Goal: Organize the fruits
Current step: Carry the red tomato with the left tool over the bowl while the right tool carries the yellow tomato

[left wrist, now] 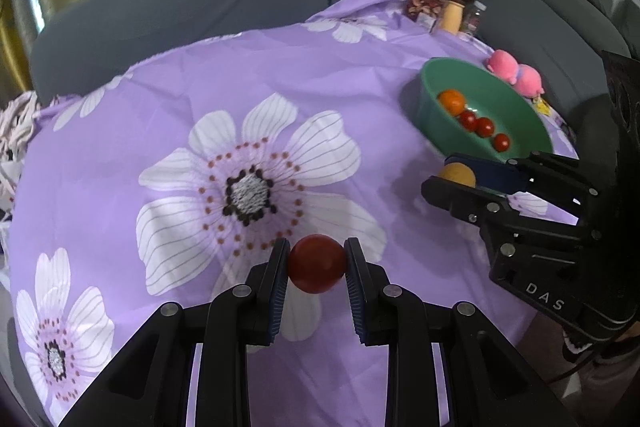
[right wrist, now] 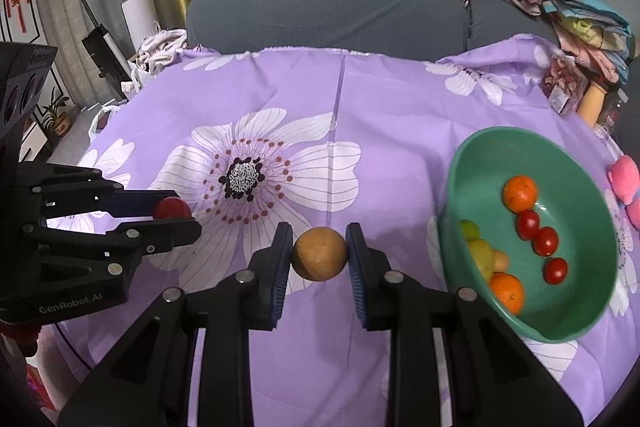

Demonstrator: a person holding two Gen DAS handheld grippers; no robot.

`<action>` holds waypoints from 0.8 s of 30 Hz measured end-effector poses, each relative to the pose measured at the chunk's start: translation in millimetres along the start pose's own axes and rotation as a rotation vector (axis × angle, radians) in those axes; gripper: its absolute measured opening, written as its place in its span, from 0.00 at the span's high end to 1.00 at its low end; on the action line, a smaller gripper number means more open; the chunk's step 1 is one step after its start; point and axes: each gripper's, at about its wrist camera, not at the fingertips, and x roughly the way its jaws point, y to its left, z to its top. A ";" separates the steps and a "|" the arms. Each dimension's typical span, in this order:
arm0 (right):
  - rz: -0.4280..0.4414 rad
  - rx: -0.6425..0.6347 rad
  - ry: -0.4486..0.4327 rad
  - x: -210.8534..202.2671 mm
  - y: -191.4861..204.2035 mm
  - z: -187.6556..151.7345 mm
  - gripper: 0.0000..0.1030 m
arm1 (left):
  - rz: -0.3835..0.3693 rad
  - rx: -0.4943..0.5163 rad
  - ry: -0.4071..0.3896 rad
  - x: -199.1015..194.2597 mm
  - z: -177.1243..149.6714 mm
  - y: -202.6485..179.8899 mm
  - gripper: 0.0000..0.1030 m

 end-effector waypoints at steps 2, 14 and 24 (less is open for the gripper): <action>-0.003 0.006 -0.012 -6.5 -3.0 -1.1 0.73 | -0.002 0.015 -0.009 -3.6 2.1 -7.6 0.73; -0.039 0.050 -0.078 -38.2 -28.1 -7.4 0.73 | -0.024 0.101 -0.047 -12.5 21.7 -51.4 0.73; -0.081 0.102 -0.111 -54.6 -61.1 -12.2 0.73 | -0.051 0.157 -0.054 -6.1 42.7 -86.2 0.73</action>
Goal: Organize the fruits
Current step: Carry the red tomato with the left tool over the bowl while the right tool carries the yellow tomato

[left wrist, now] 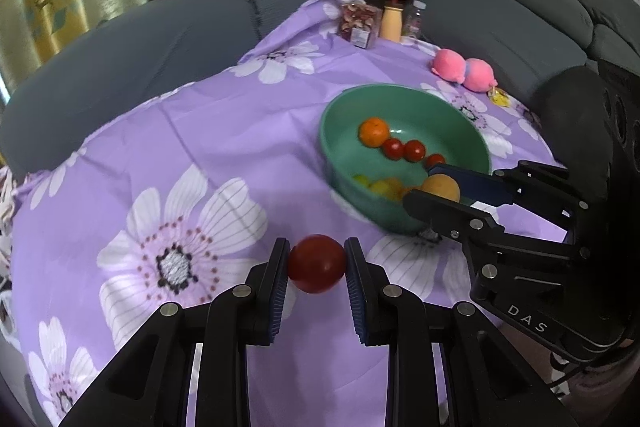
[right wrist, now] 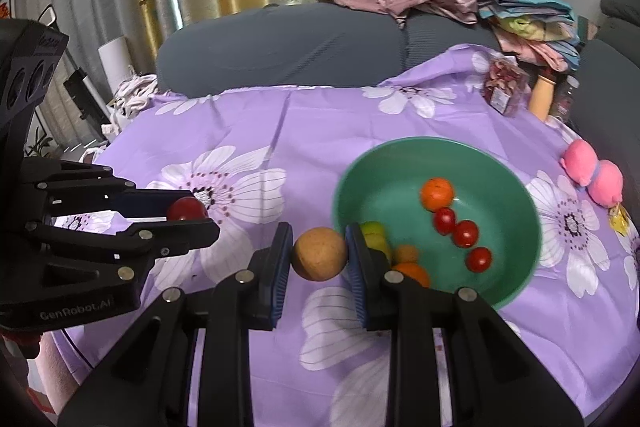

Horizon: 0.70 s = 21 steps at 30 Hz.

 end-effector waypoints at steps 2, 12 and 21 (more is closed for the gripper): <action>-0.010 0.013 -0.004 -1.6 -8.4 -0.6 0.73 | -0.004 0.006 0.001 3.2 4.8 -4.9 0.73; -0.055 0.071 -0.009 -2.9 -43.9 -3.5 0.73 | -0.030 0.052 0.013 22.3 28.9 -32.2 0.73; -0.081 0.107 0.002 1.8 -68.9 -7.2 0.73 | -0.061 0.096 0.034 42.6 44.8 -53.4 0.73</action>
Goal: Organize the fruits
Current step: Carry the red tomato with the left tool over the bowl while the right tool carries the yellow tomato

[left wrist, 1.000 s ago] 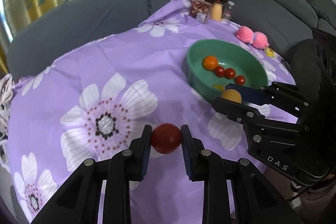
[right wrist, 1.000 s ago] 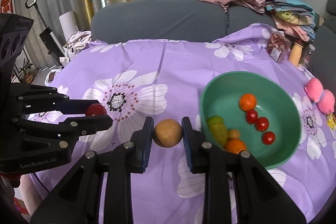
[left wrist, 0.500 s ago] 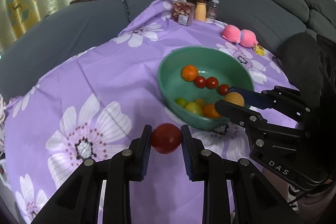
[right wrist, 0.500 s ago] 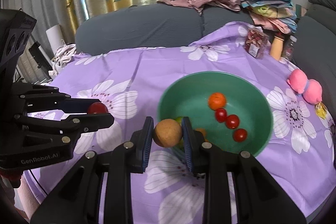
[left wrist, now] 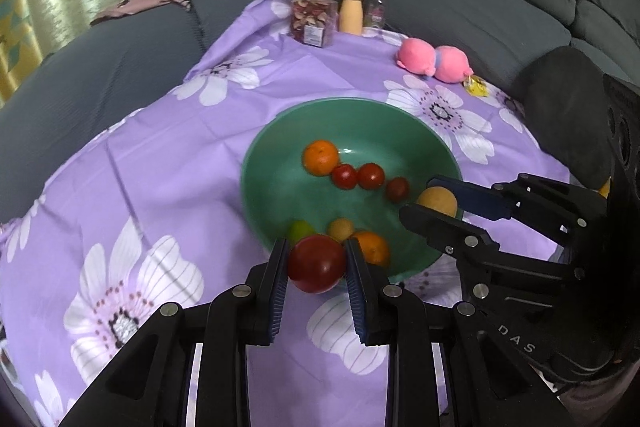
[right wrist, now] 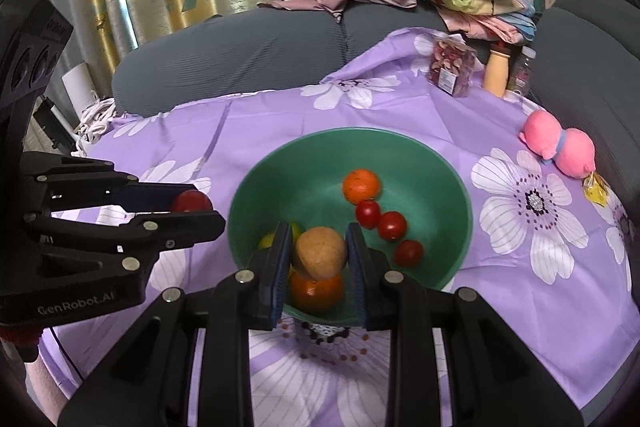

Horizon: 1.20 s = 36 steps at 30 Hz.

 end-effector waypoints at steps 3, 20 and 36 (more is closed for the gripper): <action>-0.005 0.009 0.005 2.7 -5.5 -1.4 0.73 | 0.001 0.011 0.014 8.4 4.1 -3.8 0.73; -0.026 0.033 0.035 17.3 -26.8 -5.5 0.73 | 0.004 0.050 0.073 41.4 16.0 -16.2 0.73; -0.044 0.019 0.064 23.8 -27.7 -7.0 0.72 | 0.028 0.075 0.106 54.2 14.9 -20.0 0.73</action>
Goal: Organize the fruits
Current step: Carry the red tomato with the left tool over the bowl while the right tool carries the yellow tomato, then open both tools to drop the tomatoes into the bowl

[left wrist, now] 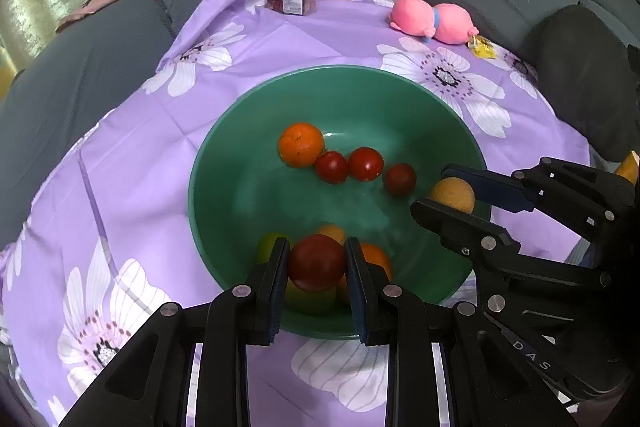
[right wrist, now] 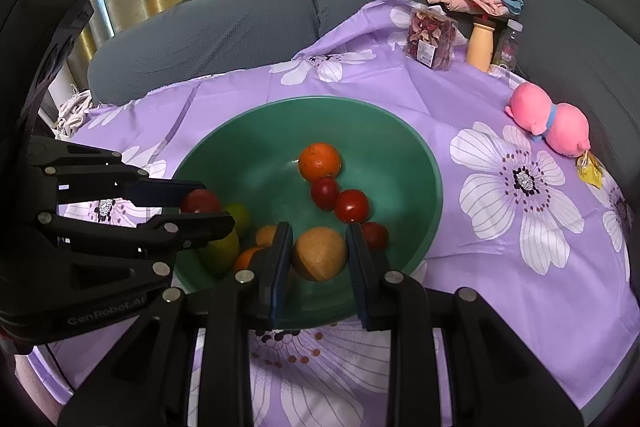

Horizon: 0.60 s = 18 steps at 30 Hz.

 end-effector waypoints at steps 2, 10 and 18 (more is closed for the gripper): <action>-0.003 -0.003 0.000 0.0 1.0 -0.2 0.72 | 0.005 -0.001 0.003 1.3 -0.4 0.6 0.73; -0.007 0.001 0.005 0.3 1.6 -0.6 0.73 | 0.005 -0.002 0.007 2.3 -1.2 1.5 0.73; -0.009 0.000 0.001 -0.6 1.5 -0.1 0.73 | 0.007 -0.001 0.010 3.4 -3.0 2.3 0.73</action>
